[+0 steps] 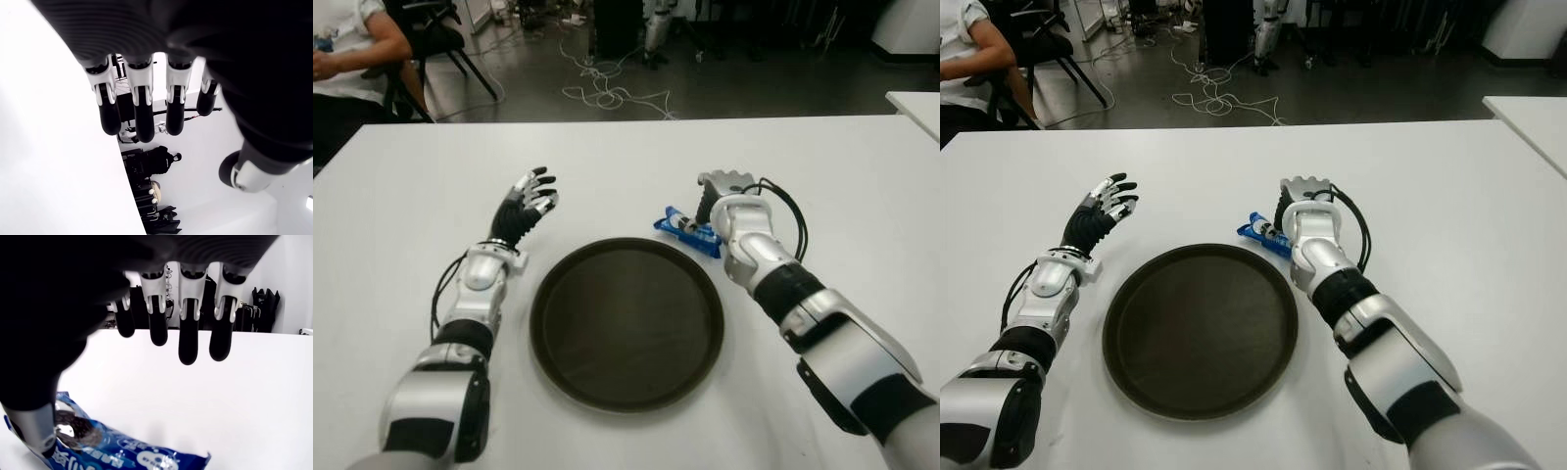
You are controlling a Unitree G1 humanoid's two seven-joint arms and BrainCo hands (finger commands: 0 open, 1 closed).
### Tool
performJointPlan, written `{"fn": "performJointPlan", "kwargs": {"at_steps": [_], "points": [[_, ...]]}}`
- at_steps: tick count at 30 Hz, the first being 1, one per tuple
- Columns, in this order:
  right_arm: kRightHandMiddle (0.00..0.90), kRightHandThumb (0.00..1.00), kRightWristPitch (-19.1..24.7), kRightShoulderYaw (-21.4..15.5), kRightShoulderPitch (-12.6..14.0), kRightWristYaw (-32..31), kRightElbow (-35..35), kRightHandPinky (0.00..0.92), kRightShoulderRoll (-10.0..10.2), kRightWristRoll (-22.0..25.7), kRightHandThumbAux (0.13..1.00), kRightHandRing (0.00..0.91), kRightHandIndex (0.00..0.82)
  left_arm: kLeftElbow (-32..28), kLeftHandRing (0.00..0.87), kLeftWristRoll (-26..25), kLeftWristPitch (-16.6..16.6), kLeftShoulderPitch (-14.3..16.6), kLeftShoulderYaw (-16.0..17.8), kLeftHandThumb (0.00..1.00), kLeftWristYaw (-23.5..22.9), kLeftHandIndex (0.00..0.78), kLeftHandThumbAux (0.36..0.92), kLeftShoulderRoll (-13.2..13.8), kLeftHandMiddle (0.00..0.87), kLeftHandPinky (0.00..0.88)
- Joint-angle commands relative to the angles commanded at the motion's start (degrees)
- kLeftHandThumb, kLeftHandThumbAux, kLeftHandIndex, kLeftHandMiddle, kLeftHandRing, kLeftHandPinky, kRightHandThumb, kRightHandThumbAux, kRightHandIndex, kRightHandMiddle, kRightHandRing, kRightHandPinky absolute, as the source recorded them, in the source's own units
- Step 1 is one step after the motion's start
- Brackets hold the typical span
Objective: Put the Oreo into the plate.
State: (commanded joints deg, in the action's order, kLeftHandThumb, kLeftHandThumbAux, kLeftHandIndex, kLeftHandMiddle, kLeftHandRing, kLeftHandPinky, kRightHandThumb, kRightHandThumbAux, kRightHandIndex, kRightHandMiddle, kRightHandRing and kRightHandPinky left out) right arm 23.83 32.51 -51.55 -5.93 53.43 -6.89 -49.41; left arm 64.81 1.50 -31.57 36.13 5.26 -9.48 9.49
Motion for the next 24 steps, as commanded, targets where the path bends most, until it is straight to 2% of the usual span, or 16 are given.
{"fn": "performJointPlan", "kwargs": {"at_steps": [10,24], "points": [[0.172,0.000,-5.13,-1.53,-1.96,4.30,8.86,0.254,0.52,4.13,0.673,0.213,0.133,0.15,0.182,-0.04,-0.21,-0.07,0.01,0.085,-0.08,0.102,0.616,-0.04,0.185,0.201],[0.160,0.000,-8.02,-2.73,-3.36,8.32,15.25,0.223,0.90,7.62,0.675,0.187,0.120,0.41,0.180,0.05,-0.39,0.11,-0.11,0.079,-0.02,0.101,0.608,-0.21,0.182,0.205]]}}
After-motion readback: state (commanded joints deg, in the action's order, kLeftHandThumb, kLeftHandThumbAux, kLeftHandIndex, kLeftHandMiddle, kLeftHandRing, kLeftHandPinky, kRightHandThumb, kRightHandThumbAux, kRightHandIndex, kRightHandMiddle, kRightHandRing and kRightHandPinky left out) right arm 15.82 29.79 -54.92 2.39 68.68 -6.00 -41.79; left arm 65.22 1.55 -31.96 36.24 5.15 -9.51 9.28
